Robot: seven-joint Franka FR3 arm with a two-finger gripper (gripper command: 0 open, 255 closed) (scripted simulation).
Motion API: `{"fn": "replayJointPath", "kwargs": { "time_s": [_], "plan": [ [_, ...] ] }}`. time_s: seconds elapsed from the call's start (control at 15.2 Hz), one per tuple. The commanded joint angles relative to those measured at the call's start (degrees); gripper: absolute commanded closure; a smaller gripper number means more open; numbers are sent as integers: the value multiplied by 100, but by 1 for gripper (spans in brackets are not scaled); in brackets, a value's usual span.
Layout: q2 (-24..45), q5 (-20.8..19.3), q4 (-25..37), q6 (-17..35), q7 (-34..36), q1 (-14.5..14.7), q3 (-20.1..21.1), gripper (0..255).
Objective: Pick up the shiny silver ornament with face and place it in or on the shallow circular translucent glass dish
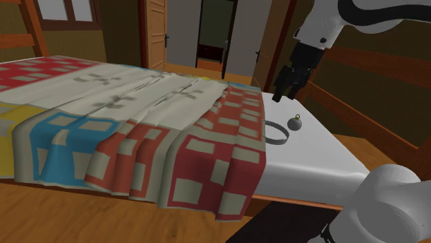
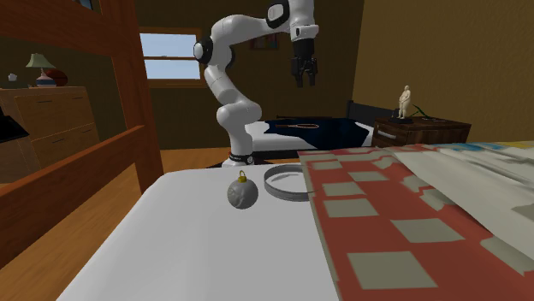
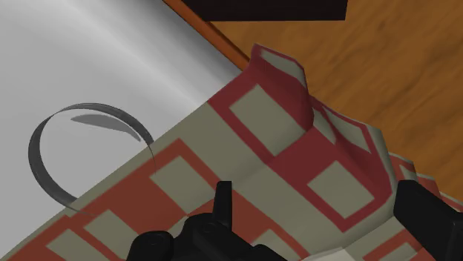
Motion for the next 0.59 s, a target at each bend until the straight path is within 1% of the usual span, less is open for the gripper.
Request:
{"fn": "replayJointPath", "kwargs": {
  "time_s": [0.0, 0.26, 0.53],
  "plan": [
    [0, 0, 0, 0, 0, 0, 0, 0],
    [-462, -205, -515, 243, -886, -36, -699, 0],
    [-733, -456, -862, 490, -1786, -96, -1458, 0]
  ]
}}
